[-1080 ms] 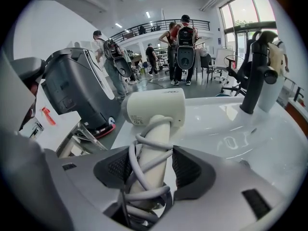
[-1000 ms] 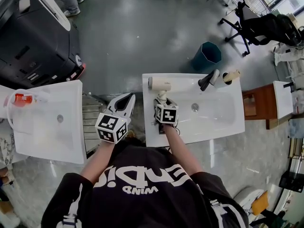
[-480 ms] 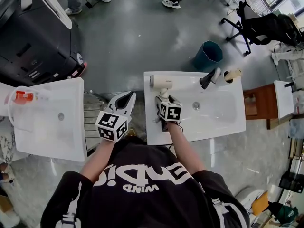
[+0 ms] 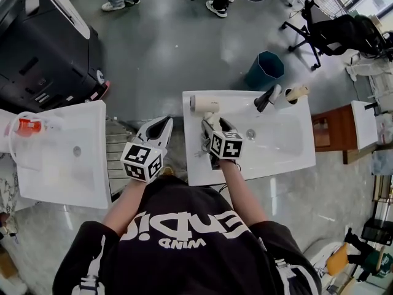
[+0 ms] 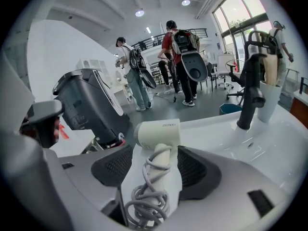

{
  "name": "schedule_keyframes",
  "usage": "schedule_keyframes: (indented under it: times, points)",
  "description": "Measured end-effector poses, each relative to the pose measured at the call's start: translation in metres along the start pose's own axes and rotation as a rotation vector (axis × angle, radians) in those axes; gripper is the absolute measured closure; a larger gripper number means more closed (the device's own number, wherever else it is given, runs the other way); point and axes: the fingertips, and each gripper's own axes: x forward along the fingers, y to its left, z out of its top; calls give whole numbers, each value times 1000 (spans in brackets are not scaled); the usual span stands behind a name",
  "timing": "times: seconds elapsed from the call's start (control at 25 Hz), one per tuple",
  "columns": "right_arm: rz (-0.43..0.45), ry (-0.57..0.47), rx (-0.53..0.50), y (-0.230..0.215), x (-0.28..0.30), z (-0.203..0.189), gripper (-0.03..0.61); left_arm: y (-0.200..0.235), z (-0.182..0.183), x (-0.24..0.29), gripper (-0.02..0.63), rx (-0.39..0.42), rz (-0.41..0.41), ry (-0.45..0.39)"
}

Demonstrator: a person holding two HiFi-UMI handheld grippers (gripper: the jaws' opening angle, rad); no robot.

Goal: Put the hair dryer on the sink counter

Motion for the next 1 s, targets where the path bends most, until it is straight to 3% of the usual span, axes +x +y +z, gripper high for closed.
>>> schedule_keyframes:
  times: [0.32,0.72,0.84,1.0]
  points:
    - [76,-180,-4,11,-64,47,287,-4,11,-6,606,9,-4,-18]
    - [63,-362,-96,19,-138,56,299,-14,23,-21,606,12,-22,-53]
    - [50,-408,-98,17,-157,54,340,-17,24,-25,606,20,-25,-60]
    - [6,-460,-88,9,-172,50,441,-19,24,-28,606,42,-23,-68]
